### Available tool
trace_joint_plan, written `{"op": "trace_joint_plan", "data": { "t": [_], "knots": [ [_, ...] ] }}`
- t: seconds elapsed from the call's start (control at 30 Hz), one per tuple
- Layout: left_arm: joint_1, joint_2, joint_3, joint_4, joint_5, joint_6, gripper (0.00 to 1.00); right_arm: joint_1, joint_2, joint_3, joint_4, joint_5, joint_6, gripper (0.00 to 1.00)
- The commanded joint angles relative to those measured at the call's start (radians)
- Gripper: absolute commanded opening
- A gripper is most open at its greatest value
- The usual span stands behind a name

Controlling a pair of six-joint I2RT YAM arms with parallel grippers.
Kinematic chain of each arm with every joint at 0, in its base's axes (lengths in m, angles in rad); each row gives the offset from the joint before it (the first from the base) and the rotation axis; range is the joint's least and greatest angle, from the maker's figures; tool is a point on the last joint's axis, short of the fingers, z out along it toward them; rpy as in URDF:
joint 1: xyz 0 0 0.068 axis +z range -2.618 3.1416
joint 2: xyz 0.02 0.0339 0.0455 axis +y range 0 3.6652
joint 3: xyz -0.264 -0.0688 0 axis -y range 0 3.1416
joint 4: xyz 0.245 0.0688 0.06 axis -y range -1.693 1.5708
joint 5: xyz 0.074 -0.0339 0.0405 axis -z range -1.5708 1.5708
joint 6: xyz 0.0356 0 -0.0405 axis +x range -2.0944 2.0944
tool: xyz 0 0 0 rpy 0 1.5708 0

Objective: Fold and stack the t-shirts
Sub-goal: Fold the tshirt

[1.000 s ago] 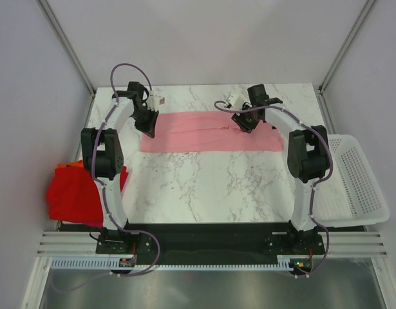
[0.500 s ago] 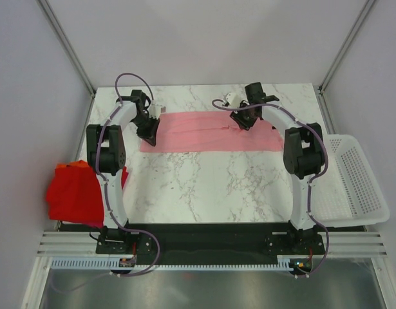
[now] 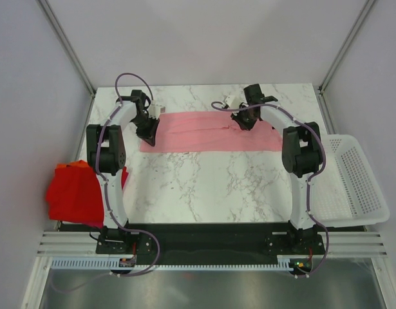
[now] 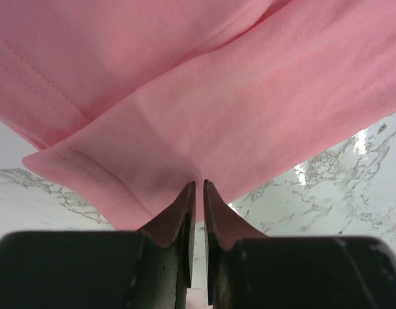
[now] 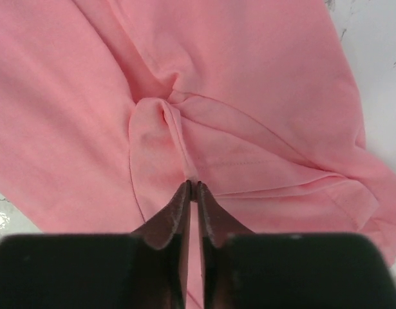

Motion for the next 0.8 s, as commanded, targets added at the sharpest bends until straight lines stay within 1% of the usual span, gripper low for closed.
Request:
{"op": "trace_joint_plan", "data": {
  "t": [0.0, 0.07, 0.1, 0.27, 0.33, 0.4, 0.43, 0.47, 0.5, 0.53, 0.6, 0.67, 0.7, 0.73, 0.77],
  "knots": [
    [0.003, -0.004, 0.012, 0.006, -0.018, 0.005, 0.15, 0.007, 0.016, 0.053, -0.007, -0.023, -0.011, 0.12],
    [0.003, -0.007, 0.009, 0.006, -0.019, 0.006, 0.15, 0.010, 0.027, 0.068, -0.013, -0.027, -0.016, 0.06],
    [0.003, -0.009, 0.007, 0.006, -0.019, 0.005, 0.15, 0.011, 0.030, 0.083, -0.013, -0.029, -0.019, 0.00],
    [0.003, -0.023, 0.000, 0.006, -0.022, 0.006, 0.15, 0.033, 0.068, 0.185, -0.001, 0.009, -0.050, 0.00],
    [0.003, -0.044, 0.003, 0.008, -0.028, 0.011, 0.15, 0.057, 0.079, 0.226, 0.034, 0.066, -0.070, 0.00],
    [0.003, -0.079, 0.009, 0.006, -0.025, 0.023, 0.19, 0.079, 0.094, 0.243, 0.073, 0.110, -0.099, 0.00],
    [0.003, -0.095, 0.010, 0.006, -0.019, 0.046, 0.22, 0.099, 0.094, 0.239, 0.135, 0.179, -0.102, 0.03],
    [0.003, -0.110, 0.010, 0.009, -0.015, 0.060, 0.26, 0.108, 0.087, 0.229, 0.177, 0.215, -0.091, 0.22],
    [0.003, -0.124, 0.007, 0.008, -0.001, 0.077, 0.28, 0.114, 0.079, 0.208, 0.210, 0.257, -0.081, 0.31],
    [0.003, -0.159, 0.004, 0.008, 0.007, 0.115, 0.29, 0.123, 0.070, 0.196, 0.281, 0.323, -0.067, 0.35],
    [0.003, -0.202, -0.020, 0.006, 0.031, 0.161, 0.33, 0.128, 0.029, 0.151, 0.342, 0.382, -0.018, 0.39],
    [0.001, -0.262, -0.054, 0.003, 0.041, 0.268, 0.40, 0.128, -0.023, 0.118, 0.392, 0.423, 0.005, 0.43],
    [0.001, -0.282, -0.074, -0.001, 0.045, 0.313, 0.41, 0.127, -0.042, 0.081, 0.401, 0.430, 0.024, 0.44],
    [0.001, -0.299, -0.129, -0.006, 0.044, 0.410, 0.42, 0.128, -0.060, 0.065, 0.406, 0.433, 0.030, 0.44],
    [0.001, -0.331, -0.156, -0.006, 0.036, 0.460, 0.43, 0.127, -0.091, 0.052, 0.404, 0.430, 0.041, 0.45]
  ]
}}
